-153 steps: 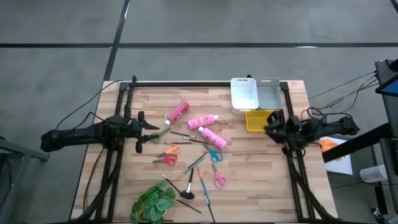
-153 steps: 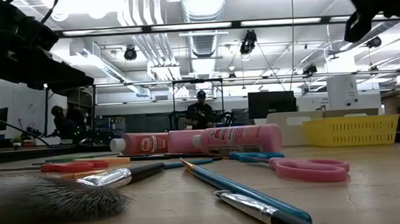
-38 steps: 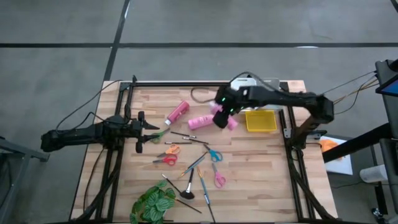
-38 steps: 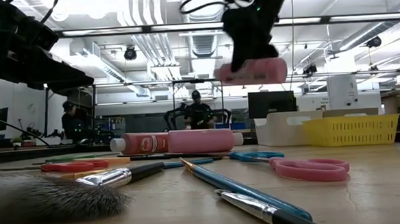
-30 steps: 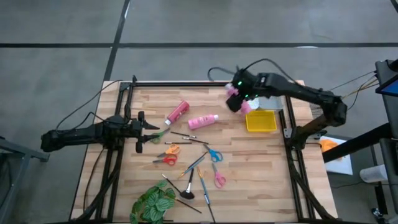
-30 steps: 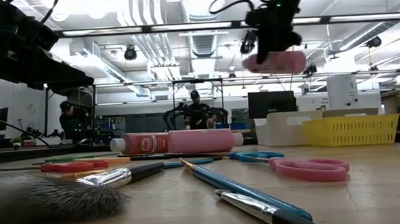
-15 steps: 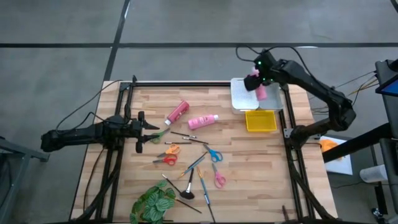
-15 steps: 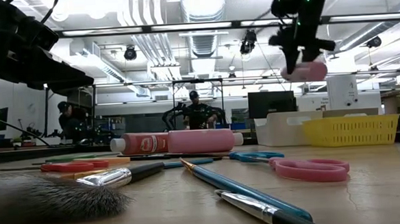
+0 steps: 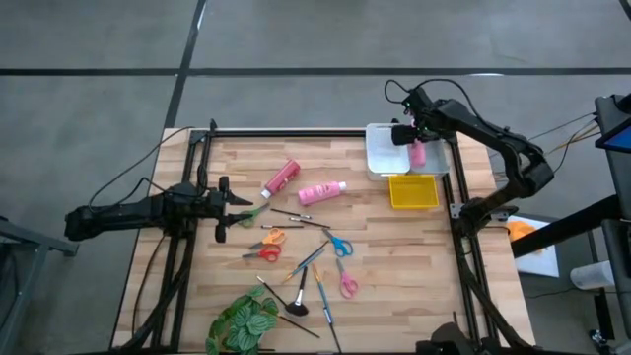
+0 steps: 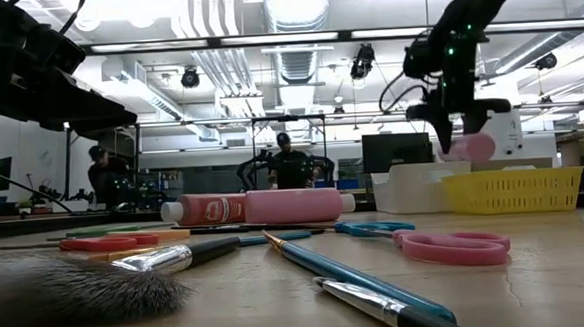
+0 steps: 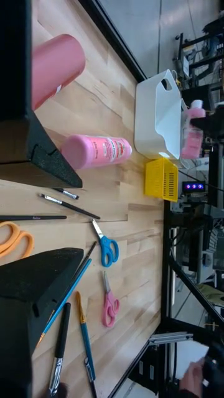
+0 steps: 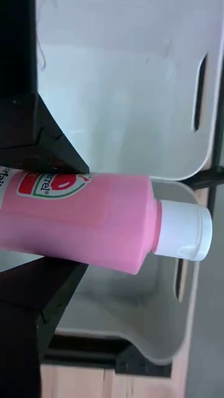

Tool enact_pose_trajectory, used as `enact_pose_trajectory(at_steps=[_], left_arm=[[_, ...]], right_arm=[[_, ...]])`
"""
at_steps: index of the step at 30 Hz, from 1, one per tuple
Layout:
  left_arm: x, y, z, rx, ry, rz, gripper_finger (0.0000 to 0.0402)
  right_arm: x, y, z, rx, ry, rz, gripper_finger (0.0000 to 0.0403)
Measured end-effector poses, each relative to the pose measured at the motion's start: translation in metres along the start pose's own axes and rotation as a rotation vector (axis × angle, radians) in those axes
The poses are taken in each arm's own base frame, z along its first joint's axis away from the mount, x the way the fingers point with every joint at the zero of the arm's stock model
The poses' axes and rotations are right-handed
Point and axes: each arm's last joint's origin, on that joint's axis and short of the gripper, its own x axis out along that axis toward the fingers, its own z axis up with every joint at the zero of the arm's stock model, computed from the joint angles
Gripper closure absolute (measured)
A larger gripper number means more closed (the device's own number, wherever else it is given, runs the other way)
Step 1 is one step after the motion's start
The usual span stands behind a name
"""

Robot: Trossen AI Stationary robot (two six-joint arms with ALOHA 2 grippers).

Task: Pick & Place Paint Supplies
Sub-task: Put the pink paint bottle into the gray bin

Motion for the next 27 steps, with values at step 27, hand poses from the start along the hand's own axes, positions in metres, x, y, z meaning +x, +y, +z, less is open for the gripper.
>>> enact_pose_trajectory(at_steps=[27], left_arm=[[0.000, 0.000, 0.000, 0.000, 0.000, 0.000, 0.0232]], right_arm=[[0.025, -0.010, -0.009, 0.030, 0.012, 0.016, 0.0153]])
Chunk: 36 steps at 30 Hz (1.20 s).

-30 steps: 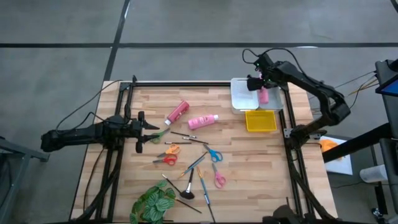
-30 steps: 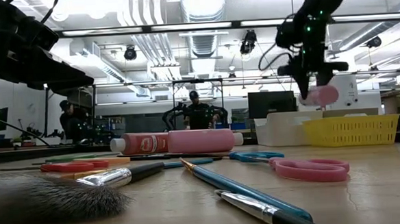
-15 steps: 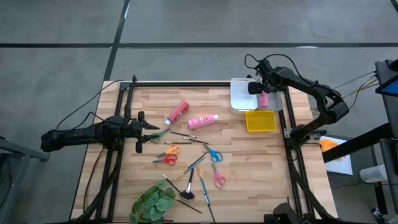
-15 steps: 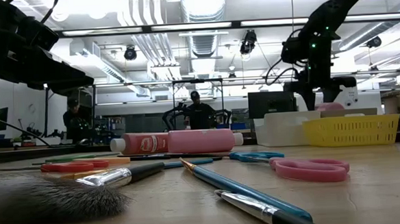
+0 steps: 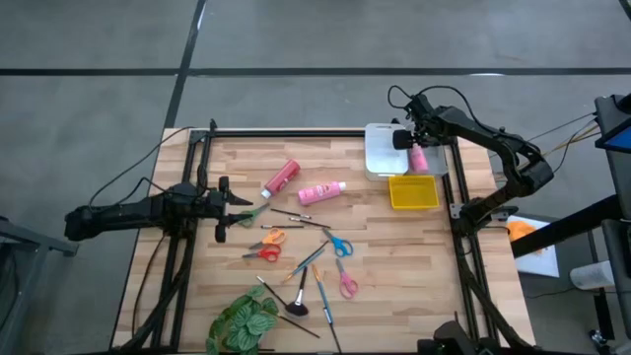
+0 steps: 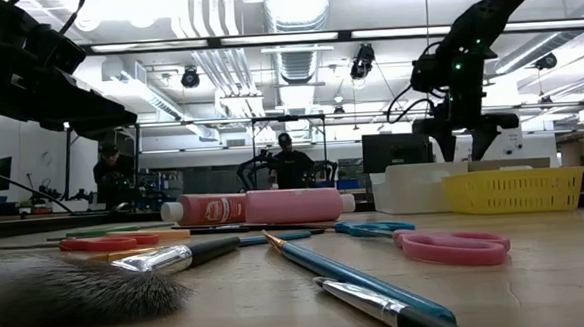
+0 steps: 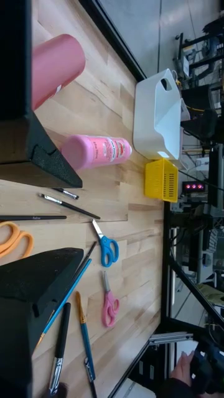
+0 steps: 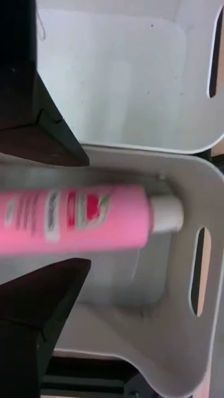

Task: Pick & Place Paint Supplies
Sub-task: Put the pink paint bottle into the gray bin

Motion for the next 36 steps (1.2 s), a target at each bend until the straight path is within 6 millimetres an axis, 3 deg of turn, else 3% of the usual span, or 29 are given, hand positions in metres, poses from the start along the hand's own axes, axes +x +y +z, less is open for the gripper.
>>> enact_pose_trajectory(at_steps=[6, 12, 19, 24, 30, 36], left_arm=[[0.000, 0.000, 0.000, 0.000, 0.000, 0.000, 0.0232], [0.000, 0.000, 0.000, 0.000, 0.000, 0.000, 0.0232], [0.000, 0.000, 0.000, 0.000, 0.000, 0.000, 0.0232], [0.000, 0.000, 0.000, 0.000, 0.000, 0.000, 0.0232], [0.000, 0.000, 0.000, 0.000, 0.000, 0.000, 0.0232], [0.000, 0.000, 0.000, 0.000, 0.000, 0.000, 0.0232]], right_arm=[[-0.012, 0.001, 0.005, -0.002, -0.025, 0.043, 0.0167], [-0.051, 0.016, 0.019, -0.085, -0.114, 0.211, 0.0167], [-0.096, 0.060, 0.030, -0.452, -0.350, 0.460, 0.0167], [-0.117, 0.092, 0.029, -0.782, -0.506, 0.664, 0.0167], [-0.115, 0.122, 0.024, -1.055, -0.562, 0.811, 0.0168], [-0.087, 0.152, 0.011, -1.160, -0.447, 0.930, 0.0168]])
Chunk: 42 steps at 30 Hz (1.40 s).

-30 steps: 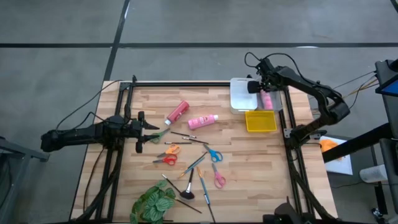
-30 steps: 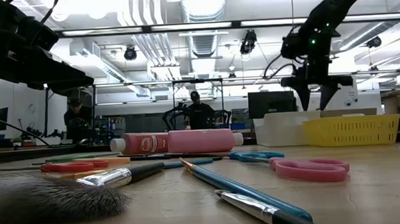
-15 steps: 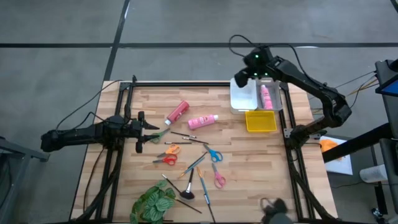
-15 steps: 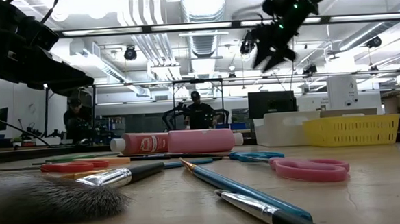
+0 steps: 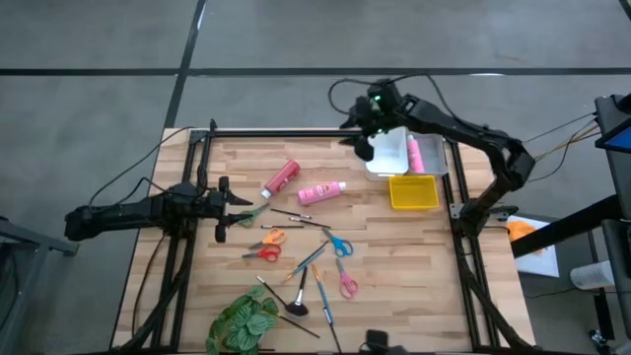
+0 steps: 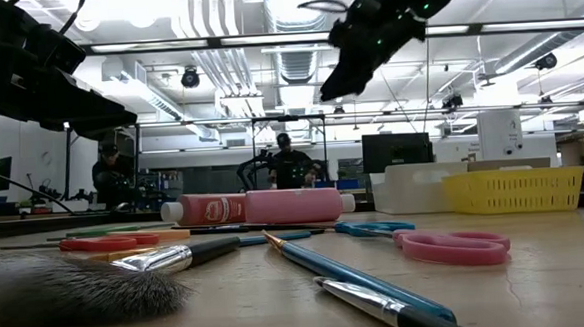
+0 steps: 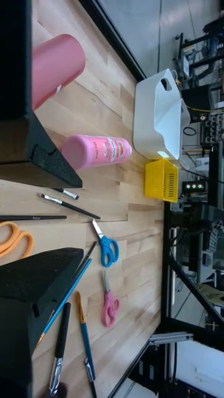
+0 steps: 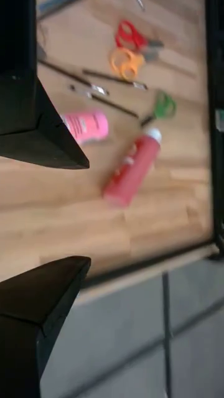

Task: Pick & Place Paint Supplies
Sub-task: Put the pink paint bottle into the gray bin

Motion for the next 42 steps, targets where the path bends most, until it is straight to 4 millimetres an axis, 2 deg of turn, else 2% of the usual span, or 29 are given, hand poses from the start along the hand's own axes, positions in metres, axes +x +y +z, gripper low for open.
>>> enact_pose_trajectory(at_steps=[10, 18, 24, 34, 42], left_arm=[[0.000, 0.000, 0.000, 0.000, -0.001, 0.000, 0.0232], [0.000, 0.000, 0.000, 0.000, -0.001, 0.000, 0.0232], [0.000, 0.000, 0.000, 0.000, 0.000, 0.000, 0.0232], [0.000, 0.000, 0.000, 0.000, 0.000, 0.000, 0.0232], [0.000, 0.000, 0.000, 0.000, 0.000, 0.000, 0.0232]], right_arm=[[0.071, 0.030, -0.019, -0.054, 0.118, 0.197, 0.0168], [0.106, 0.046, -0.033, -0.079, 0.179, 0.261, 0.0168], [0.125, 0.050, -0.046, -0.142, 0.225, 0.280, 0.0168], [0.156, 0.046, -0.074, -0.126, 0.297, 0.308, 0.0167], [0.155, 0.046, -0.073, -0.144, 0.313, 0.269, 0.0167]])
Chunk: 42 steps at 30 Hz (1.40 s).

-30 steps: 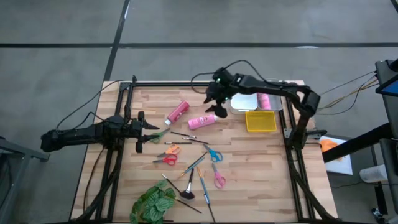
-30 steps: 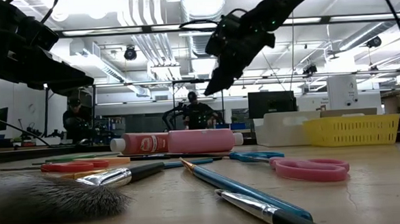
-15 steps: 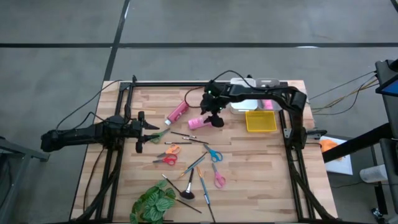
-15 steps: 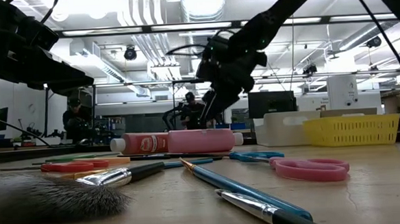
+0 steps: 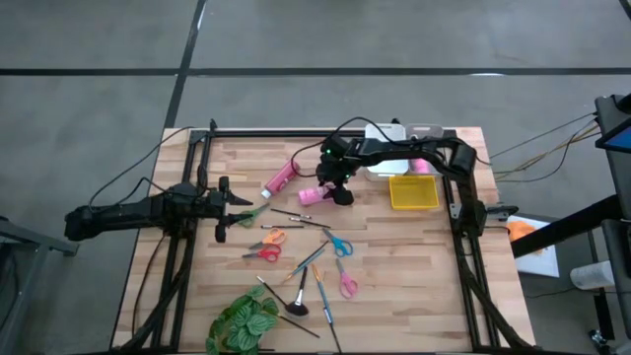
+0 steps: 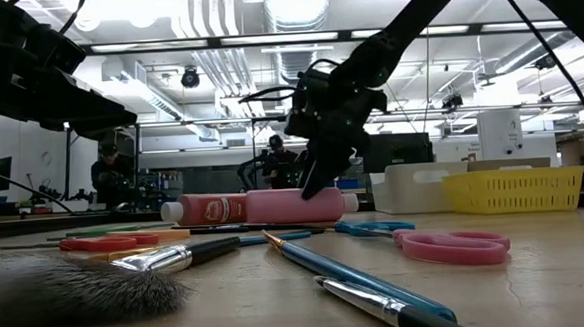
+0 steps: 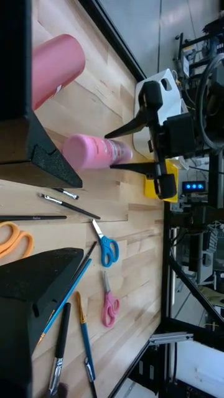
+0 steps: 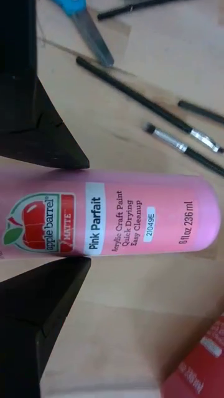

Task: Pick & Place Paint Supplies
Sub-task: Put the pink paint bottle into the gray bin

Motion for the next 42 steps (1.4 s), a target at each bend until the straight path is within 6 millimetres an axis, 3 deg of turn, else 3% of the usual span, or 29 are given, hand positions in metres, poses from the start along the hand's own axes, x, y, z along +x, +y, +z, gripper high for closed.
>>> enact_pose_trajectory(at_steps=[11, 20, 30, 35, 42], left_arm=[[0.000, 0.000, 0.000, 0.000, -0.001, 0.000, 0.0232], [0.000, 0.000, 0.000, 0.000, 0.000, 0.000, 0.0232], [0.000, 0.000, 0.000, 0.000, 0.000, 0.000, 0.0232], [0.000, 0.000, 0.000, 0.000, 0.000, 0.000, 0.0232], [0.000, 0.000, 0.000, 0.000, -0.001, -0.001, 0.0232]], right_arm=[[0.000, 0.000, 0.000, 0.002, 0.004, -0.009, 0.0170], [-0.001, 0.000, 0.000, 0.002, 0.005, -0.009, 0.0235], [-0.004, 0.002, 0.002, 0.035, 0.003, -0.009, 0.0239], [-0.023, 0.004, 0.011, 0.114, -0.036, -0.044, 0.0239], [-0.077, 0.013, 0.026, 0.229, -0.069, -0.238, 0.0239]])
